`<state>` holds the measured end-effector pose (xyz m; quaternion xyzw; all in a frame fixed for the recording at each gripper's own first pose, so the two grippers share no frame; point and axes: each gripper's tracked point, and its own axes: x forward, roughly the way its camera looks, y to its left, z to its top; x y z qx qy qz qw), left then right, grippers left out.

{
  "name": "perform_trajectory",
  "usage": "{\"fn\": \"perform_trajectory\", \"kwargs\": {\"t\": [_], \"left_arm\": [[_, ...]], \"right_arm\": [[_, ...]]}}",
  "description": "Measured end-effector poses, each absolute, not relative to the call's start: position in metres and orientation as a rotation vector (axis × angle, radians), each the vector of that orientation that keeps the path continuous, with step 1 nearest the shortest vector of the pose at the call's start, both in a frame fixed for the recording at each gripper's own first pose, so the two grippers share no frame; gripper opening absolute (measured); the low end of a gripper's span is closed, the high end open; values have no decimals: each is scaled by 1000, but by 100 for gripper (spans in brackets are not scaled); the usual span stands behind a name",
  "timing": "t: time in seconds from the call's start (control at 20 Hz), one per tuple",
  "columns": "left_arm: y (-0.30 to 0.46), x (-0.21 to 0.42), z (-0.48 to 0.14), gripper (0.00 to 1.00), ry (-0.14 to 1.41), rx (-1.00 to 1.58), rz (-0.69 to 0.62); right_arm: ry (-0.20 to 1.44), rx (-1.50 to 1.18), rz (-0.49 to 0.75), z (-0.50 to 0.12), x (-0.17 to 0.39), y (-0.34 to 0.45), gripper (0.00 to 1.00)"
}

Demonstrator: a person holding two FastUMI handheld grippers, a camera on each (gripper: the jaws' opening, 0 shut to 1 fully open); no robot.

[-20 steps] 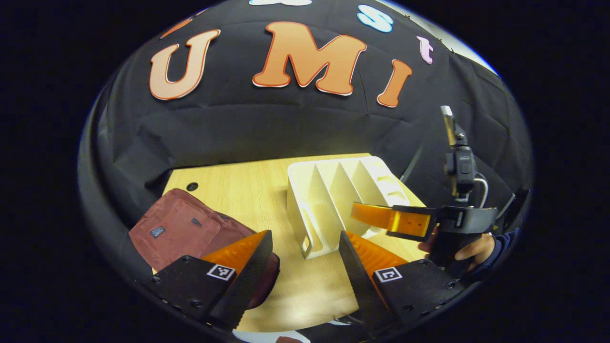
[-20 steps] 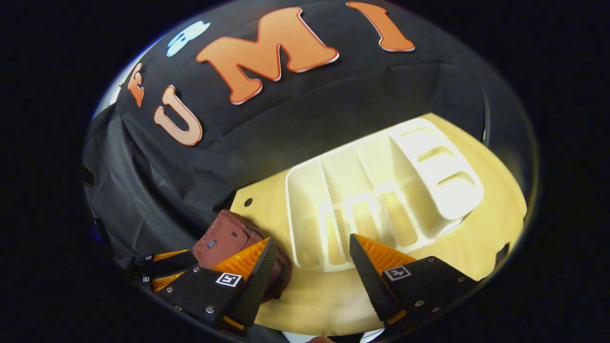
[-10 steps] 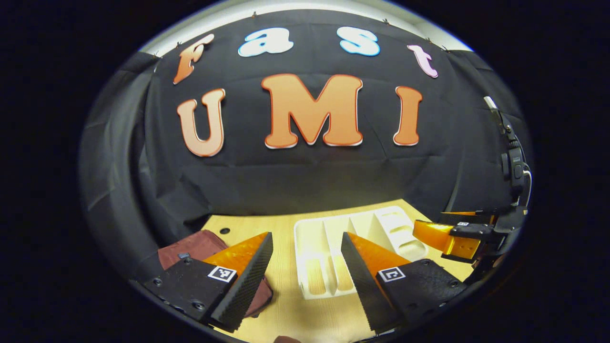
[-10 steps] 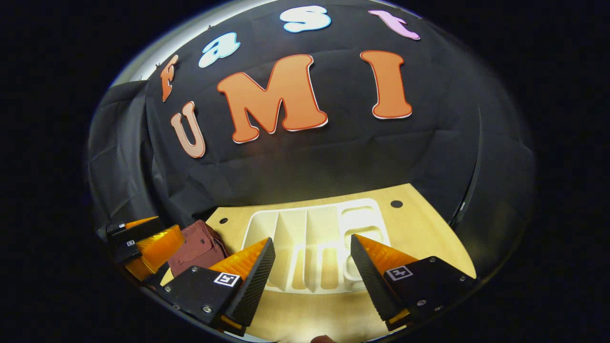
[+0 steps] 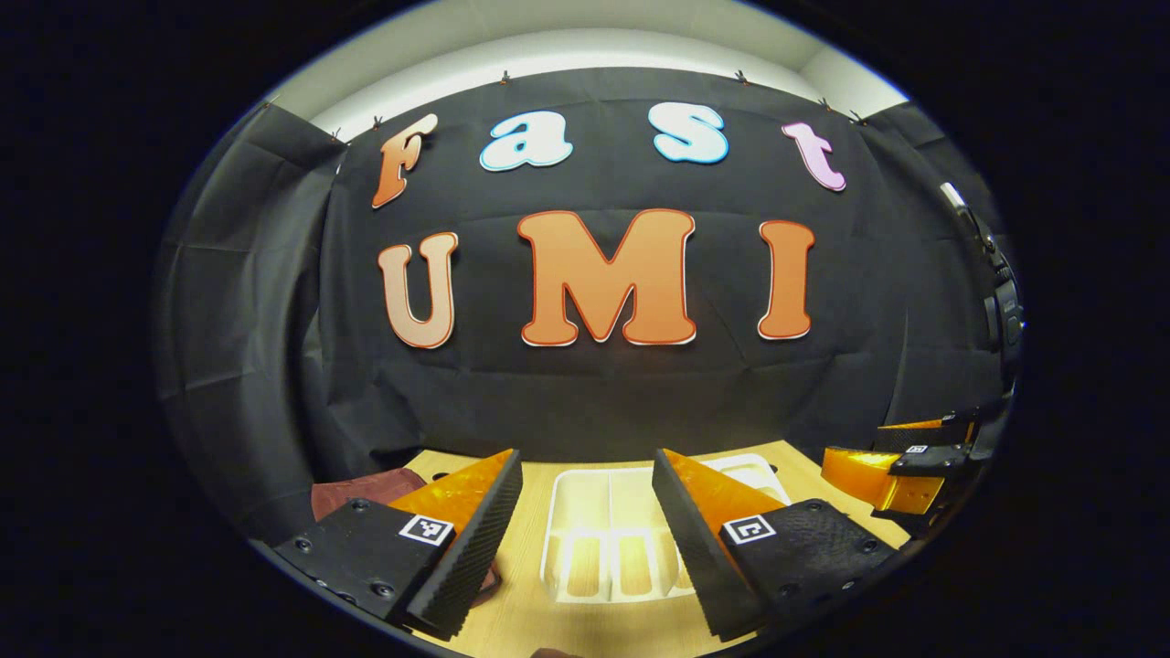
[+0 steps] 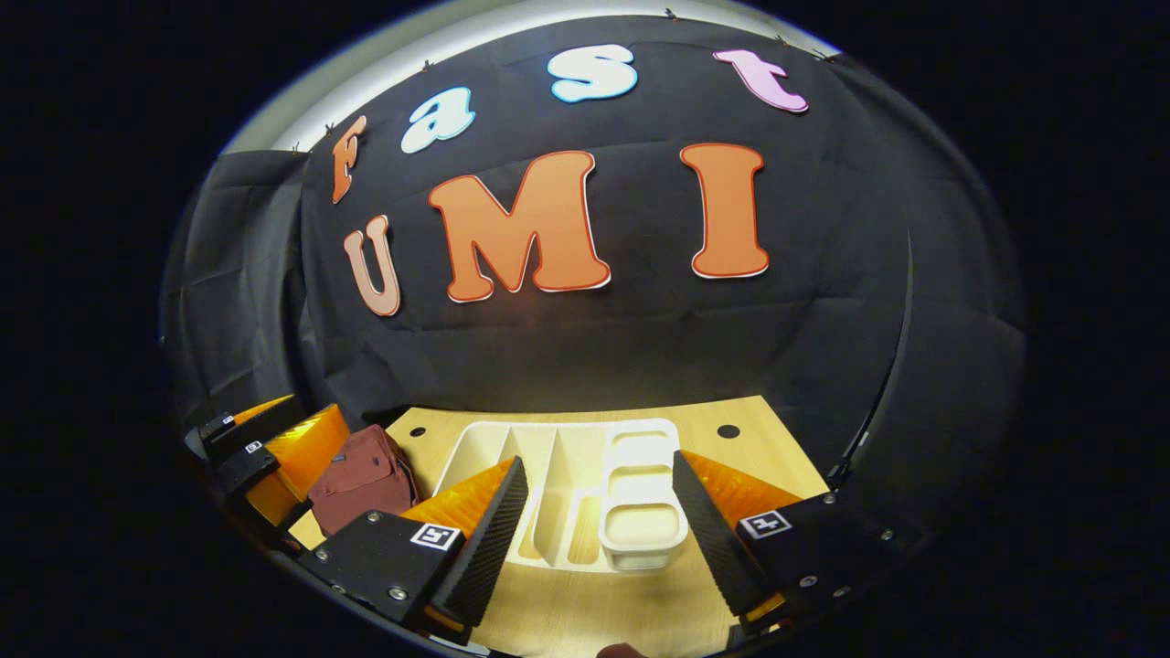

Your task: Open the schoolbag, grab two books from the bookshelf and put them into the schoolbag.

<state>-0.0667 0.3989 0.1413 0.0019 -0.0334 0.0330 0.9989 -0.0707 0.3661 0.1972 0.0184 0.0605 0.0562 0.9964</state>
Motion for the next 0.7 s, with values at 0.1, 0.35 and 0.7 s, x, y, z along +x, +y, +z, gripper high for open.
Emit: {"fn": "perform_trajectory", "kwargs": {"t": [0.1, 0.35, 0.7], "left_arm": [[398, -71, 147, 92, -107, 5, 82], [385, -77, 160, 92, -209, 19, 81], [387, -80, 166, 90, -224, 27, 62]], "right_arm": [[90, 21, 96, 203, -70, 358, 95], [68, 35, 90, 208, -80, 355, 95], [59, 28, 97, 209, -83, 368, 95]]}}
